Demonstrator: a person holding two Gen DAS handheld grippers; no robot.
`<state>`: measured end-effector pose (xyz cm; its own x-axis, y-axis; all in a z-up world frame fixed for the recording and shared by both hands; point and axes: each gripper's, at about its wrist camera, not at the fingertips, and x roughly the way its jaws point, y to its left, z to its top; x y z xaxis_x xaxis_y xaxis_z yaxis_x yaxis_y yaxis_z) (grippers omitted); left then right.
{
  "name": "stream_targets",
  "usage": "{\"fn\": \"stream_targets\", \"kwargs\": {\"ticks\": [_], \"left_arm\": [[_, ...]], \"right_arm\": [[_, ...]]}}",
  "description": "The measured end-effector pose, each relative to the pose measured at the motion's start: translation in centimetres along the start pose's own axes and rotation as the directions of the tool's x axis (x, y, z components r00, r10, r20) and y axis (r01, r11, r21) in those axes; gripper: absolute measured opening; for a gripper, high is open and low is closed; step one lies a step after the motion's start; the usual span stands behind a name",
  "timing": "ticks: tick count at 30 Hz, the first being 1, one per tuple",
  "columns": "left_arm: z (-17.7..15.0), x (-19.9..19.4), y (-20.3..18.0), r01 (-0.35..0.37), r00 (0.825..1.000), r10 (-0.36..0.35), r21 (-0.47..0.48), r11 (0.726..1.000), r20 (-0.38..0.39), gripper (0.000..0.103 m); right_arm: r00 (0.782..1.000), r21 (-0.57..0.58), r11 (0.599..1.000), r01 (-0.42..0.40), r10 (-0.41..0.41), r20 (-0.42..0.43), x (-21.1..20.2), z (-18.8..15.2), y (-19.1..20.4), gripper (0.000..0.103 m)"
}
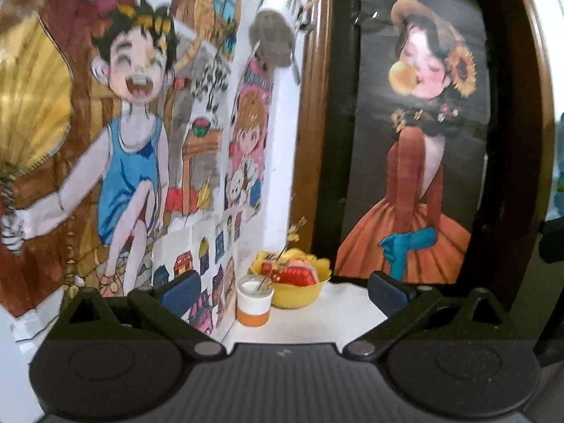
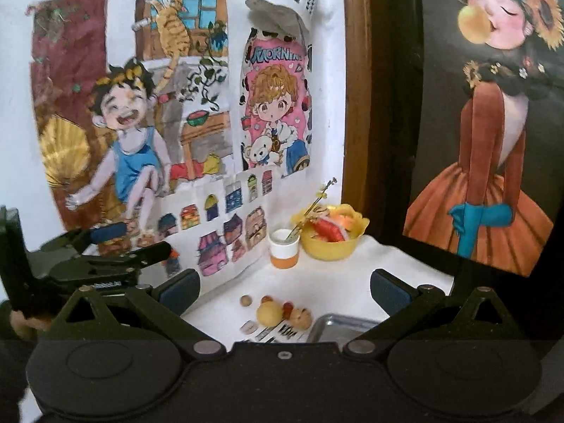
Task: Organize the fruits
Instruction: 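Lift both tools up and away from the tray, then reach the left tool toward the large yellow fruit while the right tool approaches the spotted melon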
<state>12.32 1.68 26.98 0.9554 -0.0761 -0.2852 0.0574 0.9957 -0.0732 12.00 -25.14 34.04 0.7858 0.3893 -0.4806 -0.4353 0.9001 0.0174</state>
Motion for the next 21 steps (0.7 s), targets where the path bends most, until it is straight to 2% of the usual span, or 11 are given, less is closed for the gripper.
{"fn": "stream_targets", "kwargs": {"ticks": [3, 9, 16, 21], "left_arm": [[-0.2, 2.6, 0.5, -0.02, 0.999, 0.02, 0.005, 1.0, -0.047, 0.103], [-1.9, 7.3, 1.5, -0.034, 0.991, 0.031, -0.02, 0.999, -0.131, 0.103], [-5.2, 12.1, 2.3, -0.025, 0.972, 0.009, -0.067, 0.997, -0.236, 0.103], [-7.9, 15.3, 2.6, -0.021, 0.95, -0.01, -0.095, 0.995, -0.312, 0.103]], "right_arm": [[0.999, -0.066, 0.997, 0.026, -0.028, -0.025, 3.4, -0.7, -0.3, 0.102], [0.999, -0.173, 0.985, 0.003, -0.012, -0.049, 9.3, -2.3, -0.5, 0.102], [0.986, -0.144, 0.985, -0.091, 0.068, -0.155, 16.3, -4.6, -2.6, 0.102], [0.97, -0.176, 0.979, -0.098, 0.055, -0.235, 20.7, -7.2, -3.5, 0.102]]}}
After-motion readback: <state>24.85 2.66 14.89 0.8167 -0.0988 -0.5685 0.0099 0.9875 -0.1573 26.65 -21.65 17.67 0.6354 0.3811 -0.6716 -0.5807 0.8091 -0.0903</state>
